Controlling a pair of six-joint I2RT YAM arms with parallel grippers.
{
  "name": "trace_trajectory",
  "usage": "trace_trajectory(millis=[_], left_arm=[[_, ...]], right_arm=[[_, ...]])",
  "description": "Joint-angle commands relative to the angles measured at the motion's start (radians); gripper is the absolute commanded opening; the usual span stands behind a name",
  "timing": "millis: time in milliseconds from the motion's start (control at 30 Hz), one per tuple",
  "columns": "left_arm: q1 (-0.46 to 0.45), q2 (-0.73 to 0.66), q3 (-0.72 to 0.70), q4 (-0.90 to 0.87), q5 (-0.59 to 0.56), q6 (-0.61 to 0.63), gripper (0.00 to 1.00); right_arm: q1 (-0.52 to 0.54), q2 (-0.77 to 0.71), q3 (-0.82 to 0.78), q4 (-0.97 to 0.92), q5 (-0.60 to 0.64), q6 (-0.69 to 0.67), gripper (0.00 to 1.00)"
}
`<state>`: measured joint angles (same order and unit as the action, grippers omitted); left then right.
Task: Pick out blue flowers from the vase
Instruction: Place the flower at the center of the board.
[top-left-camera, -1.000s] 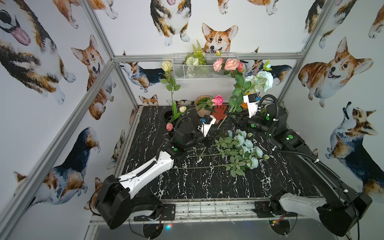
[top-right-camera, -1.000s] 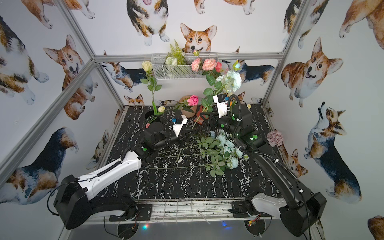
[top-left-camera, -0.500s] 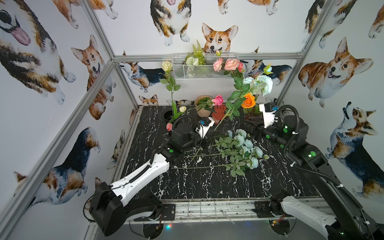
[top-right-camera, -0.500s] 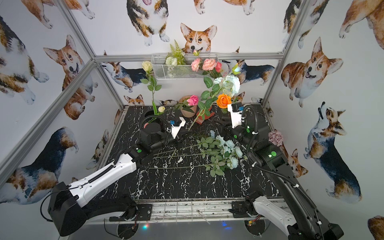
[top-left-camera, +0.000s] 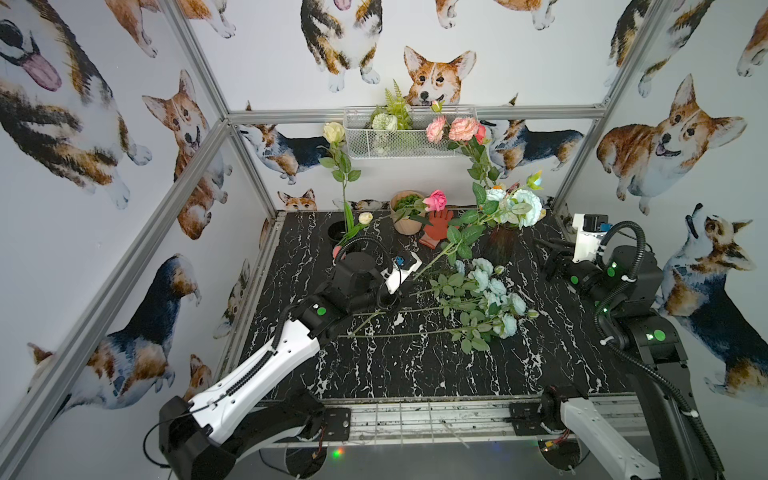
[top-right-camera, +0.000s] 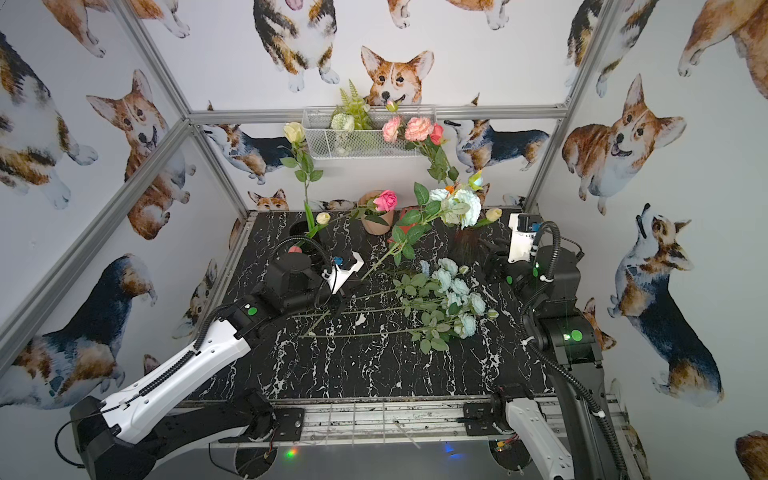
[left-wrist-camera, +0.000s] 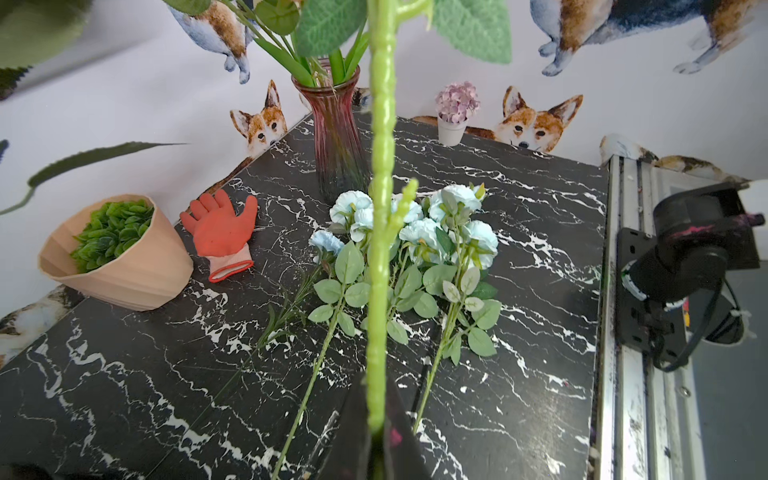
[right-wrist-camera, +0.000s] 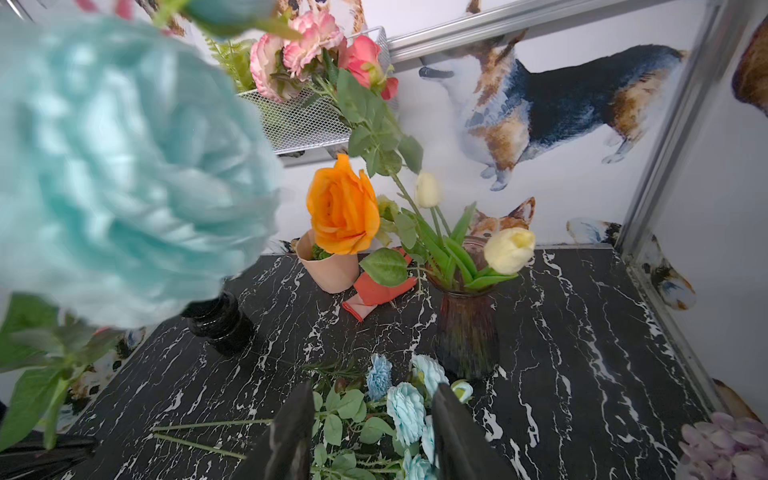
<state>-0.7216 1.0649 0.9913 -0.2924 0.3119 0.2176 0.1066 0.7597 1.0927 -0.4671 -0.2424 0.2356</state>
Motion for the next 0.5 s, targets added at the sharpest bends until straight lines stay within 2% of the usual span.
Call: trace_trajectory(millis=[0, 100, 267, 467], left_arm=[[-0.018, -0.005, 0.051, -0.202, 0.026, 0.106, 0.00], [-0.066, 0.001, 0.071, -0.277, 0.006, 0.141, 0.00], [-0.199, 0.029, 0.073, -0.367, -0.122, 0.195, 0.00], [-0.245, 0.052, 0.031, -0.384, -0.199, 0.223, 0.00]], right_arm=[[-0.040, -0.008, -0.035, 0.071, -0.044, 0.054, 0.48], [-0.078, -0.013, -0.054, 0.096, -0.057, 0.073, 0.48], [-0.138, -0.020, -0.081, 0.121, -0.070, 0.096, 0.48], [-0.186, -0.026, -0.106, 0.137, -0.069, 0.110, 0.48]])
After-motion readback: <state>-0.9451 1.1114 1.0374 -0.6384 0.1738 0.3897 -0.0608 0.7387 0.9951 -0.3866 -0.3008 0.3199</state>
